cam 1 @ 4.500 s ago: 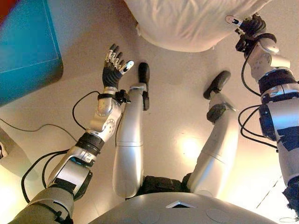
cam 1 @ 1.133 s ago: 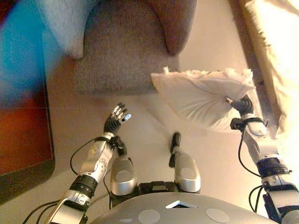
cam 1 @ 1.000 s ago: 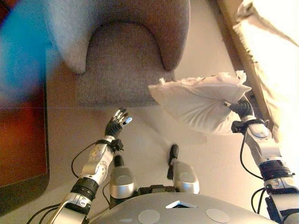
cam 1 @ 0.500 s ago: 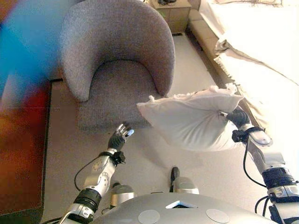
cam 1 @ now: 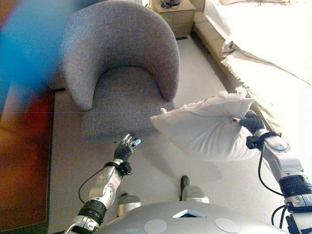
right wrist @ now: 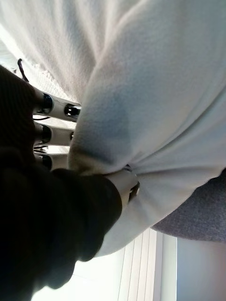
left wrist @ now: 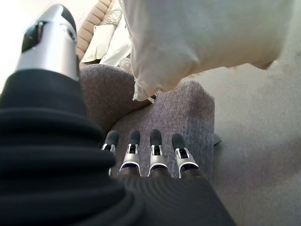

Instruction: Pick up the cushion and take it to the sofa

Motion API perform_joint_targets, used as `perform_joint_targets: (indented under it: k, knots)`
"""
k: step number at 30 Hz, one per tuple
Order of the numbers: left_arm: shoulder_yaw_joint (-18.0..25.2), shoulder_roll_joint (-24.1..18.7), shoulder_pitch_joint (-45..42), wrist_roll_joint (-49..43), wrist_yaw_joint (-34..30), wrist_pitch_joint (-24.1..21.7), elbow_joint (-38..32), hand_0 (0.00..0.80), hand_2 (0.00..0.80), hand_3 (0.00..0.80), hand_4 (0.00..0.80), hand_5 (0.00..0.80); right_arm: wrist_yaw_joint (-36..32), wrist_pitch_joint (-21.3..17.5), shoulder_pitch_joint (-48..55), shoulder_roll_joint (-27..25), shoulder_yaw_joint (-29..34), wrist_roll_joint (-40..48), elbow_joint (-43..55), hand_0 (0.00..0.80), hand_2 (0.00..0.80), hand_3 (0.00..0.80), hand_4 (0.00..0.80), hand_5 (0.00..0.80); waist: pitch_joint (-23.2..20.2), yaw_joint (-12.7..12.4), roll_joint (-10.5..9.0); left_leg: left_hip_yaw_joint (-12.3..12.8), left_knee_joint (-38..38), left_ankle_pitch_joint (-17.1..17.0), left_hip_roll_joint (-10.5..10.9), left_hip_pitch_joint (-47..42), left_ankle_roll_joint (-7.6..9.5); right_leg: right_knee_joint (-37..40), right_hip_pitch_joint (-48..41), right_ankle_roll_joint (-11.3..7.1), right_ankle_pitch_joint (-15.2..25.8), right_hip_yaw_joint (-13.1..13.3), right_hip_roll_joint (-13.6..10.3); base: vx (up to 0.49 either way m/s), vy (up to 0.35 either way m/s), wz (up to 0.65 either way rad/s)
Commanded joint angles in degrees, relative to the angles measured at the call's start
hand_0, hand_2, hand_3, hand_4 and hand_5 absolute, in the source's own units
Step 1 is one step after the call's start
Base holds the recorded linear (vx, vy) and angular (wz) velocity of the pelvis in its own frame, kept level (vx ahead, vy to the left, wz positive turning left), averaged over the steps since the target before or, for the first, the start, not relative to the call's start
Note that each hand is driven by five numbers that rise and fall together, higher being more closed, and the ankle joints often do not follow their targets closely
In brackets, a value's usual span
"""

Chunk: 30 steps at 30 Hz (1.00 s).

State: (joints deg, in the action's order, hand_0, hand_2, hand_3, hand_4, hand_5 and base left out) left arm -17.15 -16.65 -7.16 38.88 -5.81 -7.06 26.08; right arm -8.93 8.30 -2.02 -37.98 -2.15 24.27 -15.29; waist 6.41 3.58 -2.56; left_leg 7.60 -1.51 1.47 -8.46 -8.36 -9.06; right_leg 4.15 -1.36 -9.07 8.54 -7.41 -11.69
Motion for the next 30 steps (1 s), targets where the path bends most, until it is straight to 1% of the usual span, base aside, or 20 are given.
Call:
perform_joint_targets:
  k: [1,3,5,7,9,11,12,13,15,17,18,19,21,23,24,25,26,27,28,30]
  knots:
    - [-1.47,-3.49,2.44,-4.24,-2.32,-1.73,-4.24,0.0,0.0,0.0,0.0,0.0,1.43,-8.08,-6.74,0.21,6.87,6.25,5.18,0.8,0.8,0.8,0.8,0.8,0.32,-1.32,-3.05,-0.85,8.23,5.78,3.38,3.66,7.06,-9.38,4.05,-3.18,-2.76,3.26,-2.48,-0.124,0.165,-0.01]
    - [-1.85,-4.61,3.24,-4.42,-3.05,-1.73,-3.84,0.0,0.0,0.0,0.0,0.0,2.16,-9.02,-7.57,1.17,5.67,5.94,3.44,0.8,0.8,0.8,0.8,0.8,0.91,-1.98,-3.35,-2.99,7.05,5.87,5.08,3.71,8.19,-11.46,5.92,-4.16,0.76,4.07,-3.93,-0.101,0.18,-0.02]
    - [-1.67,-5.25,3.8,-4.07,-3.91,-1.14,-3.43,0.0,0.0,0.0,0.0,0.0,2.27,-8.74,-9.04,1.23,4.7,6.97,1.51,0.8,0.8,0.8,0.8,0.8,1.27,-2.54,-3.02,-3.41,6.47,5.96,6.18,3.48,9.1,-13.73,6.67,-4.08,1.8,4.3,-4.72,-0.069,0.213,-0.11]
    - [-1.9,-6.01,4.01,-4.27,-4.45,-0.87,-2.8,0.0,0.0,0.0,0.0,0.0,1.8,-8.66,-10.0,1.16,4.02,7.87,-0.86,0.8,0.8,0.8,0.8,0.8,1.55,-3.08,-2.78,-3.88,6.54,6.22,7.54,3.52,10.16,-17.66,7.92,-4.02,4.73,5.02,-5.6,-0.031,0.17,-0.17]
    - [-1.8,-6.33,3.86,-3.91,-5.26,-0.91,-2.52,0.0,0.0,0.0,0.0,0.0,1.99,-8.5,-10.01,1.39,3.49,8.22,-1.38,0.8,0.8,0.8,0.8,0.8,1.73,-3.52,-2.51,-3.93,6.75,6.36,8.11,3.58,10.72,-21.26,9.17,-4.05,6.48,5.26,-6.08,-0.025,0.137,-0.26]
    - [-1.3,-6.99,3.77,-3.75,-6.63,-0.64,-2.55,0.0,0.0,0.0,0.0,0.0,1.7,-8.6,-10.1,1.48,2.98,8.06,-1.98,0.8,0.8,0.8,0.8,0.8,2.55,-4.13,-1.6,-3.33,7.63,6.7,8.19,3.62,11.61,-28.31,12.57,-3.9,8.63,4.86,-6.42,-0.038,0.179,-0.41]
    - [-1.17,-7.16,3.79,-3.9,-7.27,-0.64,-2.51,0.0,0.0,0.0,0.0,0.0,1.43,-8.92,-10.29,1.53,2.59,7.71,-2.36,0.8,0.8,0.8,0.8,0.8,2.94,-4.44,-1.34,-3.1,8.31,7.02,8.22,3.64,11.94,-30.27,14.0,-3.98,9.23,4.57,-6.55,0.007,0.114,-0.53]
    - [-1.18,-7.18,3.95,-3.82,-7.6,-0.62,-2.39,0.0,0.0,0.0,0.0,0.0,1.35,-9.19,-10.61,1.6,2.06,7.56,-2.77,0.8,0.8,0.8,0.8,0.8,3.1,-4.66,-1.48,-2.92,8.72,7.37,8.36,3.51,12.03,-30.24,14.59,-4.17,9.56,4.32,-6.59,0.065,0.039,-0.36]
    - [-1.13,-7.13,4.15,-3.96,-7.9,-0.04,-2.74,0.0,0.0,0.0,0.0,0.0,1.35,-9.18,-11.39,1.56,1.28,7.42,-3.06,0.8,0.8,0.8,0.8,0.8,3.12,-4.87,-2.31,-3.04,9.32,8.14,8.87,3.13,11.92,-25.97,13.78,-4.36,9.4,3.79,-6.29,0.131,-0.065,-0.05]
    - [-2.1,-6.88,4.41,-5.41,-8.08,-0.12,-2.95,0.0,0.0,0.0,0.0,0.0,1.84,-9.56,-12.53,1.46,0.43,7.75,-3.67,0.8,0.8,0.8,0.8,0.8,3.27,-4.61,-3.89,-4.04,10.44,9.8,9.77,2.7,11.54,-16.99,12.81,-4.88,9.56,3.84,-5.47,0.201,-0.14,0.12]
    - [-2.6,-6.95,4.69,-6.03,-8.29,-0.14,-3.0,0.0,0.0,0.0,0.0,0.0,2.0,-9.77,-12.95,1.29,0.22,8.03,-3.93,0.8,0.8,0.8,0.8,0.8,3.41,-4.42,-4.3,-4.44,11.0,10.55,9.9,2.74,11.46,-14.28,12.6,-4.98,9.41,4.02,-4.99,0.258,-0.168,0.12]
    - [-3.54,-7.1,5.13,-7.31,-8.42,-0.3,-3.15,0.0,0.0,0.0,0.0,0.0,1.88,-10.06,-13.53,0.91,-0.04,8.37,-4.17,0.8,0.8,0.8,0.8,0.8,3.51,-4.07,-5.04,-4.85,11.44,11.42,10.3,2.66,11.44,-9.8,13.06,-5.19,8.97,4.18,-4.02,0.27,-0.157,0.08]
    - [-5.1,-7.5,5.71,-8.84,-8.74,-0.79,-3.05,0.0,0.0,0.0,0.0,0.0,1.46,-10.31,-14.33,-0.1,-0.23,8.84,-4.14,0.8,0.8,0.8,0.8,0.8,3.8,-3.48,-5.25,-5.42,11.66,12.27,10.31,2.08,11.51,-4.71,13.8,-5.33,7.96,3.24,-2.13,0.321,-0.155,0.23]
    - [-6.46,-8.02,6.09,-9.58,-9.25,-0.6,-3.52,0.0,0.0,0.0,0.0,0.0,1.49,-10.68,-15.26,-1.25,-0.67,9.72,-3.71,0.8,0.8,0.8,0.8,0.8,4.1,-3.06,-5.28,-6.22,12.11,13.32,10.15,1.23,11.68,-1.59,14.67,-5.26,7.44,2.24,-0.41,0.359,-0.183,0.3]
    - [-6.77,-8.19,6.18,-9.38,-9.51,-0.14,-3.96,0.0,0.0,0.0,0.0,0.0,1.57,-10.43,-15.81,-1.71,-0.71,10.07,-3.33,0.8,0.8,0.8,0.8,0.8,4.26,-2.96,-5.32,-6.63,12.47,14.02,10.11,0.84,11.85,-2.25,14.97,-5.07,7.62,2.09,-0.03,0.368,-0.211,0.3]
    - [-6.85,-8.46,6.08,-9.13,-10.12,0.25,-4.25,0.0,0.0,0.0,0.0,0.0,1.42,-10.4,-16.15,-1.95,-0.68,10.09,-3.0,0.8,0.8,0.8,0.8,0.8,4.35,-3.04,-5.66,-6.97,13.13,14.87,10.27,0.55,12.14,-3.71,15.27,-4.89,8.06,2.05,-0.3,0.369,-0.225,0.3]
    - [-6.92,-8.63,5.87,-8.68,-10.75,0.15,-4.15,0.0,0.0,0.0,0.0,0.0,0.84,-10.15,-16.71,-2.28,-0.72,9.96,-2.72,0.8,0.8,0.8,0.8,0.8,4.09,-3.17,-5.94,-6.86,13.95,15.51,10.26,0.55,12.38,-4.21,14.39,-4.65,7.07,1.69,-0.42,0.389,-0.239,0.16]
    - [-7.0,-8.46,5.56,-8.56,-11.32,-0.15,-3.84,0.0,0.0,0.0,0.0,0.0,0.12,-10.04,-17.11,-2.56,-0.83,9.55,-2.73,0.8,0.8,0.8,0.8,0.8,3.73,-3.24,-6.05,-6.72,14.57,15.99,9.94,0.24,12.22,-4.42,13.7,-4.4,6.57,1.18,-0.54,0.416,-0.235,-0.06]
    - [-7.03,-8.28,5.14,-8.27,-11.98,-0.24,-3.82,0.0,0.0,0.0,0.0,0.0,-0.49,-9.46,-17.32,-2.78,-0.87,8.87,-2.1,0.8,0.8,0.8,0.8,0.8,3.2,-3.14,-5.93,-6.43,14.6,16.23,9.29,-0.69,11.68,-5.11,13.2,-4.19,5.98,0.75,-0.47,0.466,-0.237,-0.17]
    - [-6.83,-7.85,3.48,-5.89,-13.3,0.7,-4.44,0.0,0.0,0.0,0.0,0.0,-1.56,-7.5,-17.01,-2.97,-0.84,7.78,0.25,0.8,0.8,0.8,0.8,0.8,1.77,-2.69,-5.42,-5.85,14.1,16.57,7.56,-3.6,10.57,-8.05,12.77,-3.66,4.56,0.82,-0.24,0.499,-0.226,-0.07]
